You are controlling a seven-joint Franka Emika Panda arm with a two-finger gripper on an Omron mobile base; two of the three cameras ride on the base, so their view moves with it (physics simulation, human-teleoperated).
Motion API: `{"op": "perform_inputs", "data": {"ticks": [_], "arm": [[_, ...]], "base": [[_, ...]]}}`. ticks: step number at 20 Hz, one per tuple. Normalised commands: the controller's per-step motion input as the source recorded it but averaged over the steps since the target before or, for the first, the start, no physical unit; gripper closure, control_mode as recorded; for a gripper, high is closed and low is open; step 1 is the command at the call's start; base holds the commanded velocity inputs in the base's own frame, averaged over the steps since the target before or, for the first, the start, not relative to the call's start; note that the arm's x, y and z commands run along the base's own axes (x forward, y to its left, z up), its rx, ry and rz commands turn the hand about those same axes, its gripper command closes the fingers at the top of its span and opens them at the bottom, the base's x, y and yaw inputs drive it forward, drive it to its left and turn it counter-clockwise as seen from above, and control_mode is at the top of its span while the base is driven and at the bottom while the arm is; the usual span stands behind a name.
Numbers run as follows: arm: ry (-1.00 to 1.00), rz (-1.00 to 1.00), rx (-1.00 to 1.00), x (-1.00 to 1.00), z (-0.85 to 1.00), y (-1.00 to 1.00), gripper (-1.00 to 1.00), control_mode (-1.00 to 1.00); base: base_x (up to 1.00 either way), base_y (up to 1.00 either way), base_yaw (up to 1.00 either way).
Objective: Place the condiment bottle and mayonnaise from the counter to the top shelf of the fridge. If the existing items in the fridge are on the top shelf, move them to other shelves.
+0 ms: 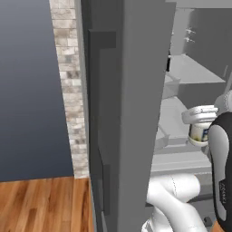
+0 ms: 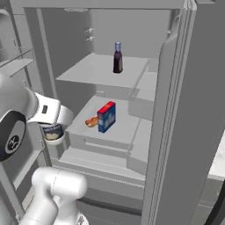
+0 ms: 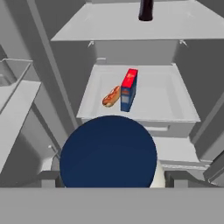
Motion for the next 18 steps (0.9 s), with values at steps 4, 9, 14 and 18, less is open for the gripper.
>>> {"op": "perform_inputs", "data": {"ticks": [4,9,14,18], "arm": [[0.00,0.00,0.00,0.00,0.00,0.00,1.00,1.00],[0.00,0.00,0.00,0.00,0.00,0.00,1.00,1.00],[0.00,-0.01,0.00,0.21,0.15,-0.01,1.00,-1.00],[0.00,-0.03,0.02,0.40,0.65,-0.31,1.00,-1.00]], "base": [[0.84,0.10,-0.01],[0.48,-0.16,-0.02],[0.25,-0.03,-0.02],[0.00,0.00,0.00]]}}
